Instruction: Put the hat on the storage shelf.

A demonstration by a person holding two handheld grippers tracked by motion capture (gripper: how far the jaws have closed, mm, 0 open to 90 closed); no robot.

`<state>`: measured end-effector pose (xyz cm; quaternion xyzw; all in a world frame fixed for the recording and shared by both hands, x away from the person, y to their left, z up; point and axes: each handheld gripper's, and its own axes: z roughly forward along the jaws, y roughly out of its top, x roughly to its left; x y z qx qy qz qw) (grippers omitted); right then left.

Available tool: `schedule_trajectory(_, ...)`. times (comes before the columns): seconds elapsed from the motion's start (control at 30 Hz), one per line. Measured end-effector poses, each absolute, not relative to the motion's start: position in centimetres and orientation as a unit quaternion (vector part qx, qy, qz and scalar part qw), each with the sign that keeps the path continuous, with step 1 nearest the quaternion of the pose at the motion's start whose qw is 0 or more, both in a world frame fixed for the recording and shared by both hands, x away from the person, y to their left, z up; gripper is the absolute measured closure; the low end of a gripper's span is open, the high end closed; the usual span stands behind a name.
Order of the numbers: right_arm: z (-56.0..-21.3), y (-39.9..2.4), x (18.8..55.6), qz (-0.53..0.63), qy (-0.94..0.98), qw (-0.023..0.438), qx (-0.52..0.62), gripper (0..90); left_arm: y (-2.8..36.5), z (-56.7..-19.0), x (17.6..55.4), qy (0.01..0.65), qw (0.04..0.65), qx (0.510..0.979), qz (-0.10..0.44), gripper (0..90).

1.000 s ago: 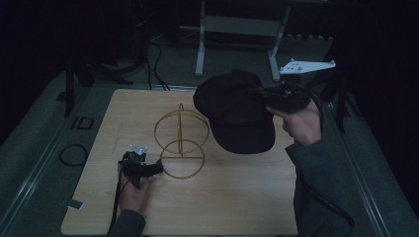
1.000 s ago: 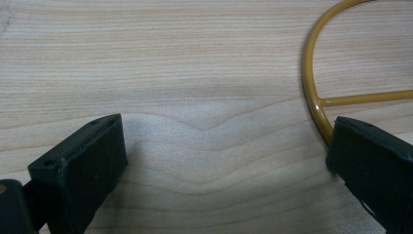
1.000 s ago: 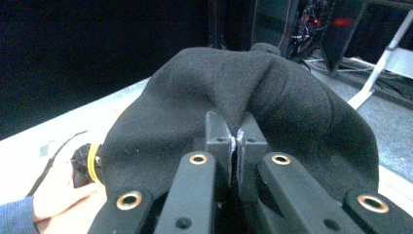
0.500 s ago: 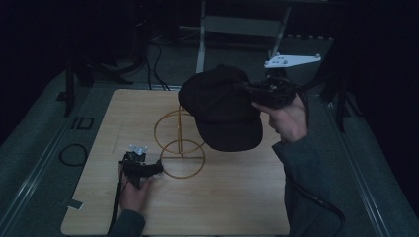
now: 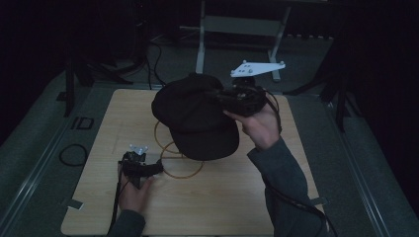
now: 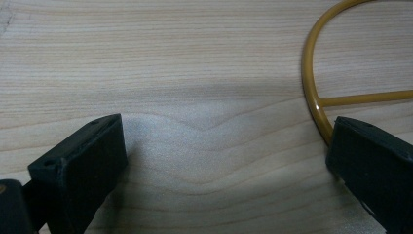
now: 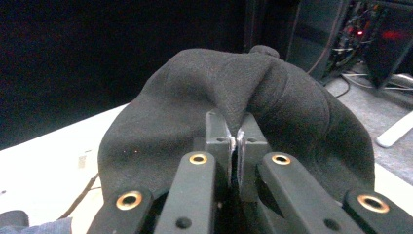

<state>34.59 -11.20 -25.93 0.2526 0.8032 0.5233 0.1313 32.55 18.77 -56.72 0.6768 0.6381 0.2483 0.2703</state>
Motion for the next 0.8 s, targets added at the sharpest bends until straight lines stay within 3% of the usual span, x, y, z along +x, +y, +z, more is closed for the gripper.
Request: schedule_trajectory(0.8,-31.1,-6.8,35.0,0.485,0.832,0.11,0.247,86.8,18.9,-56.7,32.5,0.635,0.266,0.682,0.247,0.8)
